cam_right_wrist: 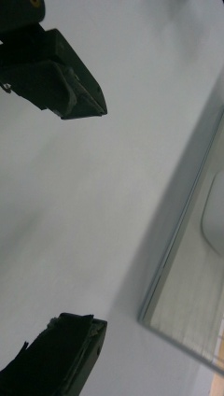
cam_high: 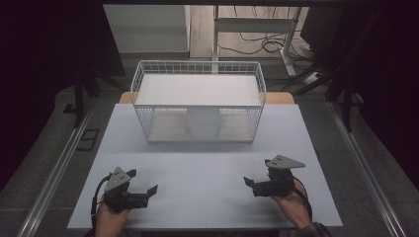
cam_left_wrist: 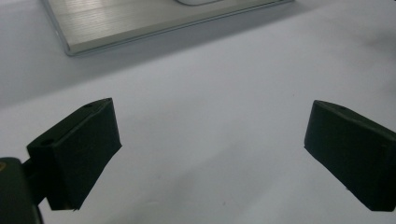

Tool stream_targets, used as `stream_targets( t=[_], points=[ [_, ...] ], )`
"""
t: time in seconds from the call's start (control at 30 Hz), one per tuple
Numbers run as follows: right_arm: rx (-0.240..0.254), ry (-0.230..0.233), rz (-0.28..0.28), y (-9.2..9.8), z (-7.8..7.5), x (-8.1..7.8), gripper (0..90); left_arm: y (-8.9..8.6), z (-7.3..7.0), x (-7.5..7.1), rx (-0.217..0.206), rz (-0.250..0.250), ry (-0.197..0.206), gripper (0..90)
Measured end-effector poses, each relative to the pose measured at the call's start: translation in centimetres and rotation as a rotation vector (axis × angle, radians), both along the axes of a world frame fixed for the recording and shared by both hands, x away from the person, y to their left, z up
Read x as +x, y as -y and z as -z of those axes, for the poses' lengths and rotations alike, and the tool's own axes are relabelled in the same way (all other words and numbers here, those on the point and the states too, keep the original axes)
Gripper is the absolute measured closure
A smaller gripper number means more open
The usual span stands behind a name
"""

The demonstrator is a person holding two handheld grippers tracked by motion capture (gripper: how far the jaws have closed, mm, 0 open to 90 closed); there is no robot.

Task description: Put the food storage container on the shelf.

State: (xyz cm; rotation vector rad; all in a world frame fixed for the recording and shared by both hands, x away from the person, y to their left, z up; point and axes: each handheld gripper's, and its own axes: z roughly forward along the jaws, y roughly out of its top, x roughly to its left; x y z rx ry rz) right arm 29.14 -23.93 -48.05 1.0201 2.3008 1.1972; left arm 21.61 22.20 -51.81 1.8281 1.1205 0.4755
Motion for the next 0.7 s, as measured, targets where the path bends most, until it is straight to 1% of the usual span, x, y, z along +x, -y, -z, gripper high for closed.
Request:
stream_targets(
  t=[0.03,0.1,0.13,0.3,0.4,0.43,0.47,0.5,0.53,0.6,0.63,0.67,0.7],
  points=[
    [-0.004,0.000,0.013,0.6,0.1,-0.3,0.1,-0.1,0.0,-0.1,-0.002,-0.001,-0.001,2.6],
    [-0.009,-0.003,0.029,1.2,0.2,-0.6,0.0,-0.3,0.1,-0.4,-0.005,-0.001,-0.003,2.4],
    [-0.009,-0.003,0.029,1.2,0.2,-0.6,0.0,-0.3,0.1,-0.4,-0.005,-0.001,-0.003,2.2],
    [-0.019,-0.011,0.069,2.6,0.8,-1.4,0.0,-0.6,0.4,-0.8,-0.006,-0.003,-0.012,1.6],
    [-0.026,-0.028,0.083,3.2,1.3,-1.9,0.0,-0.6,0.5,-0.9,-0.011,-0.003,-0.020,1.1],
    [-0.031,-0.031,0.089,3.4,1.5,-2.1,0.0,-0.7,0.6,-0.9,-0.010,-0.001,-0.024,0.9],
    [-0.042,-0.048,0.092,3.7,1.9,-2.3,0.0,-0.6,0.7,-0.9,-0.006,0.003,-0.035,0.6],
    [-0.042,-0.048,0.092,3.7,1.9,-2.3,0.0,-0.6,0.7,-0.9,-0.006,0.003,-0.035,0.5],
    [-0.045,-0.057,0.093,3.9,2.0,-2.4,0.0,-0.6,0.8,-0.9,-0.002,0.005,-0.045,0.5],
    [-0.054,-0.086,0.098,4.3,2.4,-2.7,0.0,-0.6,1.0,-0.8,0.005,0.009,-0.061,0.3],
    [-0.054,-0.086,0.098,4.3,2.4,-2.7,0.0,-0.6,1.1,-0.8,0.008,0.012,-0.063,0.3],
    [-0.050,-0.082,0.112,4.3,2.3,-2.8,0.0,-0.5,1.1,-0.8,0.010,0.013,-0.072,0.1],
    [-0.050,-0.082,0.112,4.3,2.3,-2.8,0.0,-0.5,1.2,-0.8,0.014,0.013,-0.080,0.1]
  ],
)
